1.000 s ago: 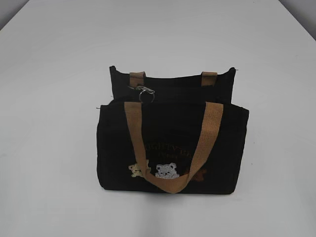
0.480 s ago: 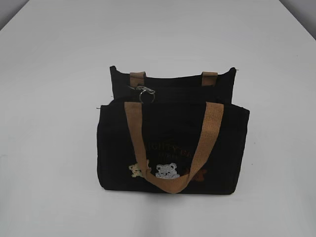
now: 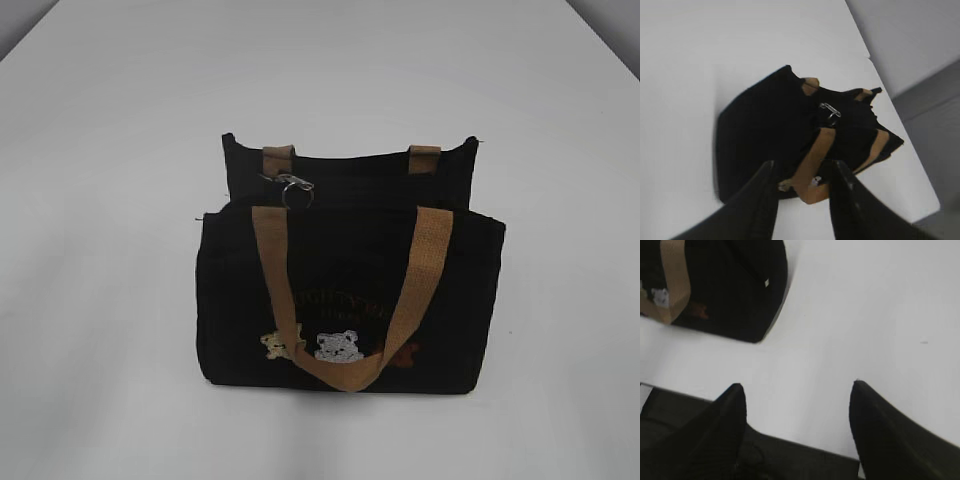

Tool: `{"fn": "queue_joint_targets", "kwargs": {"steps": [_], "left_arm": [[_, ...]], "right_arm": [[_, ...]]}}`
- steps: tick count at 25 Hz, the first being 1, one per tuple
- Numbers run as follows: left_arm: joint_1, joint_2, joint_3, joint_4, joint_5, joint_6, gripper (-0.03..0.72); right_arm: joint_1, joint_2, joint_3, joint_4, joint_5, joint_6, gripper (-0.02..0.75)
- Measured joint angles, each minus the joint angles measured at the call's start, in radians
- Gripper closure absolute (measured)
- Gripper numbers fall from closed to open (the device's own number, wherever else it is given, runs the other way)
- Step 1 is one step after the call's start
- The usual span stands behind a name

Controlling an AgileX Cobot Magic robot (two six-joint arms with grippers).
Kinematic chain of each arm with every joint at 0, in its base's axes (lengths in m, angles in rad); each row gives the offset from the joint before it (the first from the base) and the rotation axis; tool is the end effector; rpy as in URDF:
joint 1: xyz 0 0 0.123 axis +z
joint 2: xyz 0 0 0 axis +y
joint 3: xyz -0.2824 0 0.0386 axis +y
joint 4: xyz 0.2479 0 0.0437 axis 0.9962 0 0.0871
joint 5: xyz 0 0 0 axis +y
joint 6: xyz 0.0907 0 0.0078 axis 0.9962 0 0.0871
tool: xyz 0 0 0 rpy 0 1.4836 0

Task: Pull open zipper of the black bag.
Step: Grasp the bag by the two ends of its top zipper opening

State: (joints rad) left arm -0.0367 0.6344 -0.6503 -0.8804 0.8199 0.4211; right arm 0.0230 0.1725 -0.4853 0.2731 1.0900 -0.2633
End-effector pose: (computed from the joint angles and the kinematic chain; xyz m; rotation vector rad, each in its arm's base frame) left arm 0.1067 -0.0553 0.3333 0.1357 2.0637 -0.8053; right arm 0.0193 0.0222 0.2721 -0.3046 2.2094 0.2101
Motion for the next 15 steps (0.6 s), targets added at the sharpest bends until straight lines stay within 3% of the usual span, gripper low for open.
{"fn": "queue_joint_targets", "kwargs": {"steps": [3, 6, 15], "left_arm": [[0.000, 0.254, -0.073, -0.085, 0.064, 0.074, 0.395], [-0.011, 0.435, -0.148, -0.101, 0.125, 0.091, 0.336], [-0.209, 0.834, -0.381, -0.095, 0.072, 0.050, 0.298]], "right_arm": [[0.060, 0.101, -0.011, 0.008, -0.017, -0.025, 0.233], [0.105, 0.202, -0.045, 0.011, -0.062, -0.070, 0.233], [0.173, 0.548, -0.204, 0.016, -0.177, -0.147, 0.233]]}}
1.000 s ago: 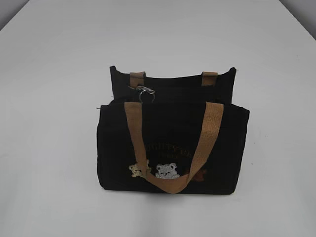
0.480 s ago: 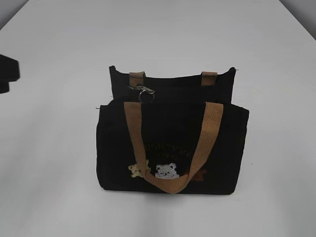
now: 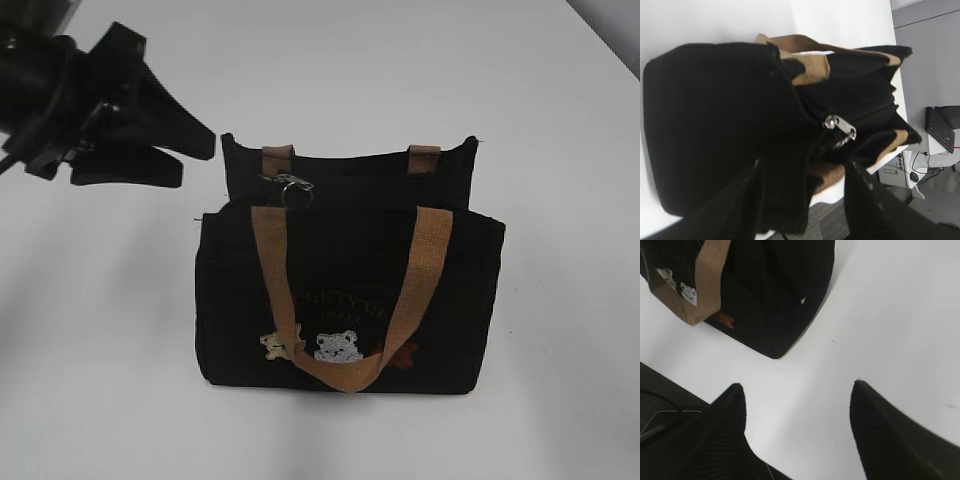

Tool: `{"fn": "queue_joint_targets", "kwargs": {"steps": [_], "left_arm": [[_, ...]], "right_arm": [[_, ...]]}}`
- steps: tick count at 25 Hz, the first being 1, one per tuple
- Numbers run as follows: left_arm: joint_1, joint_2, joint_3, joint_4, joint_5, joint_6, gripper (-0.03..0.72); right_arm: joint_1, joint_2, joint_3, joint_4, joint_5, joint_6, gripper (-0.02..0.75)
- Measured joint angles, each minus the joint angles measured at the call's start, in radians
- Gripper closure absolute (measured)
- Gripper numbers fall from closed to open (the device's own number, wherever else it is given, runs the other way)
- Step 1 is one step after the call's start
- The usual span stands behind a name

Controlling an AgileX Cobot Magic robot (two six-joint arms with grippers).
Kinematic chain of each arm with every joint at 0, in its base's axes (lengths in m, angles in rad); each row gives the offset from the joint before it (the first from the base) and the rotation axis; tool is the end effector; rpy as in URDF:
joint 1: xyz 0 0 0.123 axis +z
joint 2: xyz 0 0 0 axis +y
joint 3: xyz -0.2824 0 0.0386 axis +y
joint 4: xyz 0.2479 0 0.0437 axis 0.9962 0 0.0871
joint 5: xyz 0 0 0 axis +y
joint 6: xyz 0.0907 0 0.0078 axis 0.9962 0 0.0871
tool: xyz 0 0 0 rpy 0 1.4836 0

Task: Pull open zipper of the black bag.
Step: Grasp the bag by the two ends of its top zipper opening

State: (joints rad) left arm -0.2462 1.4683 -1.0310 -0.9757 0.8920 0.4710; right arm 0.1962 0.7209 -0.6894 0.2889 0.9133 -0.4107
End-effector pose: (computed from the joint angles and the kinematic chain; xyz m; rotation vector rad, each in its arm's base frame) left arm 0.2694 -0.1283 0.2855 0.2527 2.5217 -1.0944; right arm 0.1154 0.0439 0.3083 -0.6099 2.3162 0.2573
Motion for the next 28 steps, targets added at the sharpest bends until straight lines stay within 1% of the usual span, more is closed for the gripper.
{"fn": "queue_joint_targets", "kwargs": {"steps": [3, 7, 11, 13, 15, 16, 21, 23, 28], "left_arm": [[-0.025, 0.096, -0.071, 0.000, -0.014, -0.017, 0.298], [-0.058, 0.196, -0.141, 0.002, -0.020, -0.033, 0.298], [-0.077, 0.255, -0.178, 0.004, -0.057, -0.041, 0.299], [-0.083, 0.266, -0.181, 0.005, -0.094, -0.041, 0.314], [-0.087, 0.269, -0.184, 0.009, -0.109, -0.041, 0.358], [-0.089, 0.269, -0.185, 0.011, -0.110, -0.041, 0.395], [-0.091, 0.269, -0.185, 0.020, -0.116, -0.024, 0.631], [-0.091, 0.269, -0.185, 0.023, -0.115, -0.006, 0.662], [-0.091, 0.268, -0.185, 0.023, -0.085, 0.005, 0.662]], "right_arm": [[0.030, 0.125, -0.056, 0.001, -0.022, -0.017, 0.233], [0.089, 0.231, -0.114, 0.002, -0.071, -0.048, 0.233], [0.161, 0.327, -0.160, 0.004, -0.148, -0.077, 0.233], [0.204, 0.373, -0.183, 0.004, -0.179, -0.090, 0.233], [0.244, 0.425, -0.209, 0.004, -0.215, -0.099, 0.233], [0.265, 0.447, -0.221, 0.004, -0.228, -0.108, 0.233], [0.355, 0.586, -0.313, 0.004, -0.295, -0.157, 0.234], [0.377, 0.642, -0.353, 0.004, -0.325, -0.178, 0.245], [0.390, 0.780, -0.455, 0.006, -0.373, -0.209, 0.303]]}}
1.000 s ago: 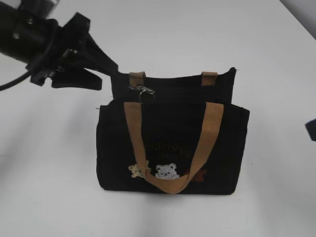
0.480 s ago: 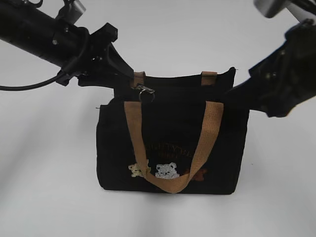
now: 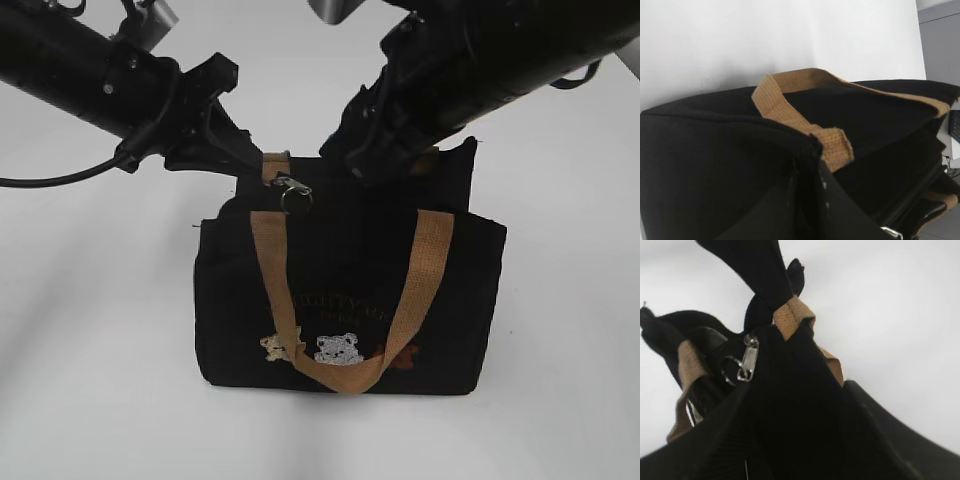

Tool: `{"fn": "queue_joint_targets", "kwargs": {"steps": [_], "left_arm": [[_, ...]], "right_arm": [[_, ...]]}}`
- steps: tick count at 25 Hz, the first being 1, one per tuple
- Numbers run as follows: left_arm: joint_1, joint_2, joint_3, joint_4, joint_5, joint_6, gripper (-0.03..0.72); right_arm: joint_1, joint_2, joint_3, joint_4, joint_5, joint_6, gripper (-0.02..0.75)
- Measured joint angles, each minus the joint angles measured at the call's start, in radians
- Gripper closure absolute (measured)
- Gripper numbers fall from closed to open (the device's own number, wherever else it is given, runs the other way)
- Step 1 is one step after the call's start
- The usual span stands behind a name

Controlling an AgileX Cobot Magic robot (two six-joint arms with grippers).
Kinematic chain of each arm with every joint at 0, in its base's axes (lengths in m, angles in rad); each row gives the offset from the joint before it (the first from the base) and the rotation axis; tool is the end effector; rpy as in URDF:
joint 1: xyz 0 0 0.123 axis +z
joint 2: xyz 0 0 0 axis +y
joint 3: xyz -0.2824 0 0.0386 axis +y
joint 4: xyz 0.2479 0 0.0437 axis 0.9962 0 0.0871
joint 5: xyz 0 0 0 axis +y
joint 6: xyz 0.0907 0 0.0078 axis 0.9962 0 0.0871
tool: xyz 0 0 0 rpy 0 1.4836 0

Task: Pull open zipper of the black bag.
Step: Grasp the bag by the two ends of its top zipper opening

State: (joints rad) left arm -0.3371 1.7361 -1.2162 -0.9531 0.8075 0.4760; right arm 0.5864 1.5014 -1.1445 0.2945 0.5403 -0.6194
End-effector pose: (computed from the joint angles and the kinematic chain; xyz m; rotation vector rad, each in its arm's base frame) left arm 0.3243 -0.1706 0.2490 0.3105 2.5744 -1.0445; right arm 0.2671 0.1938 0.2977 -1.1490 2.0710 0.2842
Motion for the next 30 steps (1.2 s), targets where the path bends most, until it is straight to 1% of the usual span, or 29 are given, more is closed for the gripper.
{"fn": "queue_joint_targets", "kwargs": {"steps": [4, 12, 17, 22, 27, 30], "left_arm": [[0.000, -0.015, 0.000, 0.004, 0.010, 0.000, 0.664], [0.000, -0.032, 0.000, 0.029, 0.020, 0.001, 0.664], [0.000, -0.032, 0.000, 0.029, 0.019, 0.001, 0.665], [-0.001, -0.032, 0.000, 0.029, 0.019, 0.001, 0.665], [-0.001, -0.032, 0.000, 0.029, 0.018, 0.001, 0.665], [-0.002, -0.032, 0.000, 0.029, 0.018, 0.001, 0.665]], "right_arm": [[0.000, 0.081, -0.047, 0.021, -0.003, -0.004, 0.334], [0.001, 0.092, -0.055, 0.178, 0.018, -0.136, 0.344], [0.001, 0.077, -0.055, 0.279, 0.080, -0.271, 0.379], [0.001, 0.080, -0.055, 0.301, 0.103, -0.322, 0.406], [0.001, 0.120, -0.055, 0.305, 0.132, -0.338, 0.414], [0.001, 0.132, -0.055, 0.305, 0.112, -0.338, 0.422]]}}
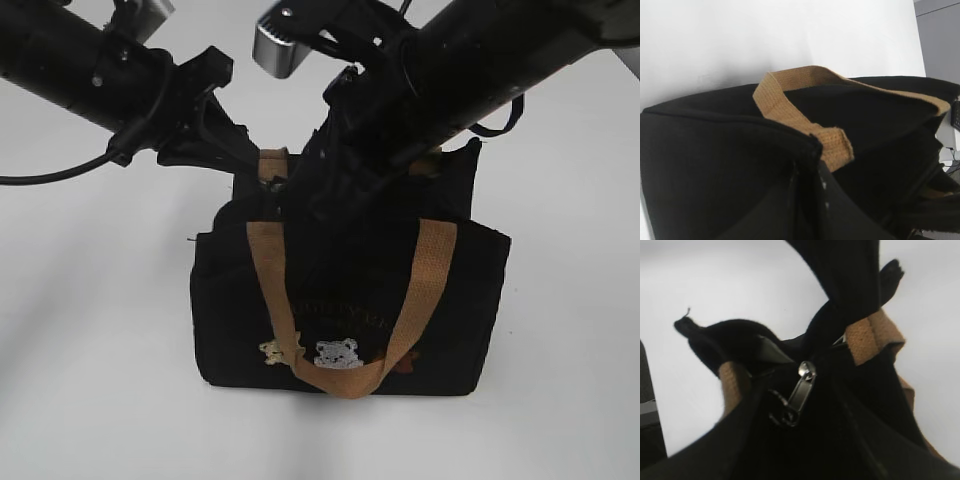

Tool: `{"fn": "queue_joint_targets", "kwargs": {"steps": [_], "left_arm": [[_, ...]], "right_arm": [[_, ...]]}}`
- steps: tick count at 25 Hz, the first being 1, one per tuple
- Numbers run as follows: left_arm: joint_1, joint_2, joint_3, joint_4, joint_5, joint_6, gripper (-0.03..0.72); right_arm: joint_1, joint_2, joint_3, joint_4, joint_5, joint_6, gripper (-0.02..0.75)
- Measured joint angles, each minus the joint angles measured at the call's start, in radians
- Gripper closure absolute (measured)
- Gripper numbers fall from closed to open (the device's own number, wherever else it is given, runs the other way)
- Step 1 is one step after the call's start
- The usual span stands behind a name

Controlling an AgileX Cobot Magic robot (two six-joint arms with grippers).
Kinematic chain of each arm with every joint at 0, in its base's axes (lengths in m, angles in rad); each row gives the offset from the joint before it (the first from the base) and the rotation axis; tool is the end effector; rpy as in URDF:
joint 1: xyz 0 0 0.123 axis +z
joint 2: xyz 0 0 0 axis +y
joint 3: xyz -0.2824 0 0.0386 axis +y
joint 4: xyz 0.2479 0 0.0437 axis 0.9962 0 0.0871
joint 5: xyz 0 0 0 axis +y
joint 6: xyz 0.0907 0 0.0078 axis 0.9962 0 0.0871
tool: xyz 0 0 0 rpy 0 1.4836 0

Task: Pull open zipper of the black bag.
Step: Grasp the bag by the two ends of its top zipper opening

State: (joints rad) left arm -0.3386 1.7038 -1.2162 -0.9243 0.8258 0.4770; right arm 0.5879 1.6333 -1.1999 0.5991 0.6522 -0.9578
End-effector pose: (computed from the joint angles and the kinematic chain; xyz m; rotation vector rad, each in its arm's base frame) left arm 0.3182 -0.1688 0.2591 0.3617 2.5597 -1.0269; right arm 0.2756 0.2212 0.2705 -1.3612 2.0561 0.4872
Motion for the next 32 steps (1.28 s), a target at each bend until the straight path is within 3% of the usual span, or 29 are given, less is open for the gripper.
{"fn": "queue_joint_targets", "kwargs": {"steps": [5, 14, 26, 32], "left_arm": [[0.000, 0.000, 0.000, 0.000, -0.001, 0.000, 0.665], [0.000, 0.000, 0.000, -0.001, -0.001, 0.000, 0.666], [0.000, 0.000, 0.000, -0.015, 0.000, 0.000, 0.666], [0.000, 0.000, 0.000, -0.019, 0.002, 0.000, 0.666]], "right_arm": [[0.000, 0.000, 0.000, -0.029, -0.064, 0.000, 0.431], [0.000, 0.000, 0.000, -0.067, -0.001, -0.002, 0.435], [0.000, 0.000, 0.000, -0.117, 0.000, -0.004, 0.723], [0.000, -0.011, 0.000, -0.143, 0.003, 0.013, 0.738]]}}
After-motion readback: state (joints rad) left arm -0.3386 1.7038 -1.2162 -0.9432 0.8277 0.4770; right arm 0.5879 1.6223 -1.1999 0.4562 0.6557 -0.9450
